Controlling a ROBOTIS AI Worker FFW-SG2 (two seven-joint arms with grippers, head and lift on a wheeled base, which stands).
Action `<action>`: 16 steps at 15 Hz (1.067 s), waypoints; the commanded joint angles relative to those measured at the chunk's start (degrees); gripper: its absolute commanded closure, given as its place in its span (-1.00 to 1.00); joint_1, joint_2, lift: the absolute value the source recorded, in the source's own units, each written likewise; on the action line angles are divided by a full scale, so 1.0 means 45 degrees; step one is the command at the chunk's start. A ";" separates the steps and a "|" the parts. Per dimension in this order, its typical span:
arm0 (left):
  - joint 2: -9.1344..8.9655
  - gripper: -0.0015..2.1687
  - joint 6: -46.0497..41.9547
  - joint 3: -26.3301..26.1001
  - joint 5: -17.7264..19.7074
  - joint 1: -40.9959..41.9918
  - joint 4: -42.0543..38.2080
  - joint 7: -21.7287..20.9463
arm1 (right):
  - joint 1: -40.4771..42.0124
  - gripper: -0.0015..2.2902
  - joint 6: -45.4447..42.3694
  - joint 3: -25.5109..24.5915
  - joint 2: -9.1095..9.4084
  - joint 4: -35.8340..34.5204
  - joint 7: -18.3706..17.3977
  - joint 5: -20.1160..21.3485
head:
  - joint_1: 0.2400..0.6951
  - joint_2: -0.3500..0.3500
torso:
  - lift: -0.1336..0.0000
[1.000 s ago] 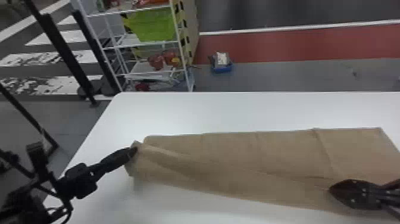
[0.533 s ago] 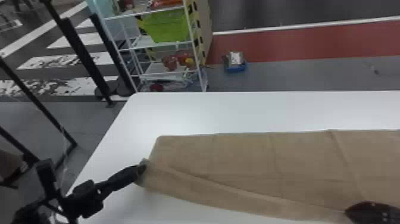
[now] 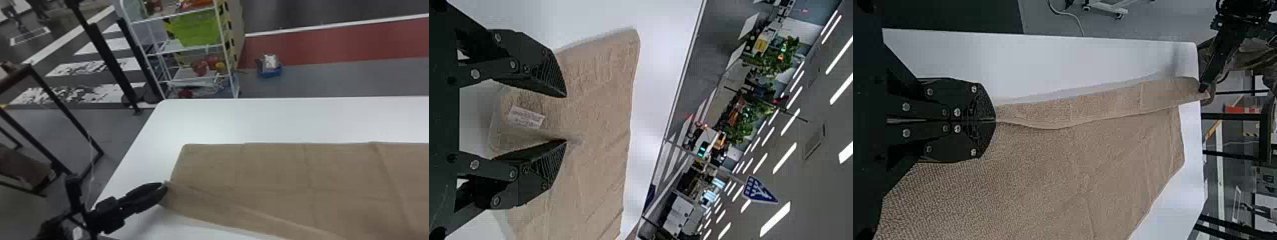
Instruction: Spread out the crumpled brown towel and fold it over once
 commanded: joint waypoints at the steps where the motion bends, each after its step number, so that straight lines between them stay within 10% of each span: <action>1: 0.0197 -0.94 -0.0515 0.0417 -0.0002 -0.0451 0.0756 0.0392 | 0.0056 0.40 -0.0024 0.0133 -0.0019 0.0086 0.0120 0.0109 | 1.00 1.00 | -0.84; 13: -0.0701 -0.93 -0.0515 0.0984 0.1384 -0.1213 0.0092 0.1760 | 0.0915 0.35 -0.1235 0.1324 -0.0019 -0.0520 0.0120 0.1730 | 1.00 1.00 | -0.84; 15: -0.0916 -0.93 -0.0241 0.0593 0.1638 -0.1017 -0.0416 0.1740 | 0.1169 -0.07 -0.1469 0.0914 -0.0019 -0.0813 0.0120 0.1691 | 1.00 1.00 | -0.84; 16: -0.0994 -0.93 -0.0241 0.0300 0.1580 -0.1017 -0.0494 0.1760 | 0.1326 -0.68 -0.1860 0.0348 0.0020 -0.1067 0.0120 0.0969 | 1.00 1.00 | -0.84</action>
